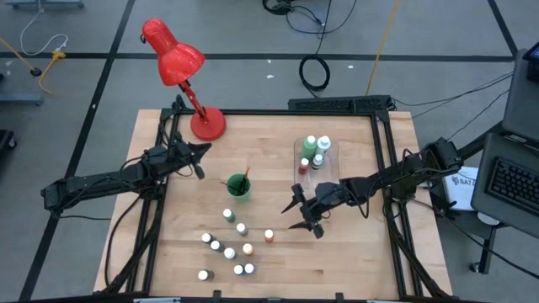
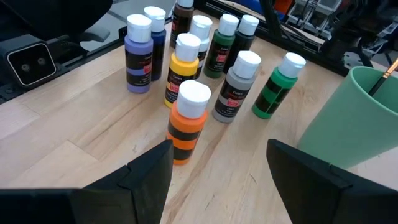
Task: Pick & Place Paint Supplies
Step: Put the small orange paint bottle into the transparent bin
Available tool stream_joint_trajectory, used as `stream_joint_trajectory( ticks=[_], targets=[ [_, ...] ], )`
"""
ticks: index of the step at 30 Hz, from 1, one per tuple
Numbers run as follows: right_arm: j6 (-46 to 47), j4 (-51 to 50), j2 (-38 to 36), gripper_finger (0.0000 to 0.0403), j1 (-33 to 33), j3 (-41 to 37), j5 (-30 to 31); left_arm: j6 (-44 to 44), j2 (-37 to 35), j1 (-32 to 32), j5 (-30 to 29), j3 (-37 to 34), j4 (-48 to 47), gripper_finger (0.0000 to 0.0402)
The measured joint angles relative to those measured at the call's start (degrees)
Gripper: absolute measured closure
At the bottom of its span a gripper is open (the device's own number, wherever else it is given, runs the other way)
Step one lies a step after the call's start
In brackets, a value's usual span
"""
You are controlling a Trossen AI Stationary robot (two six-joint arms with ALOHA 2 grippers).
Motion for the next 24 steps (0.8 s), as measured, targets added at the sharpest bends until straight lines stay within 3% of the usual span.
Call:
stream_joint_trajectory(
  ticks=[11,24],
  targets=[
    [-1.50,0.35,0.00,0.0149,-0.12,0.00,0.00,0.17,0.00,0.02,0.08,0.00,0.03,0.0380],
    [1.16,13.38,-0.02,0.0149,0.18,0.00,-0.02,-1.15,0.00,0.00,0.14,0.00,-1.29,0.0380]
  ],
)
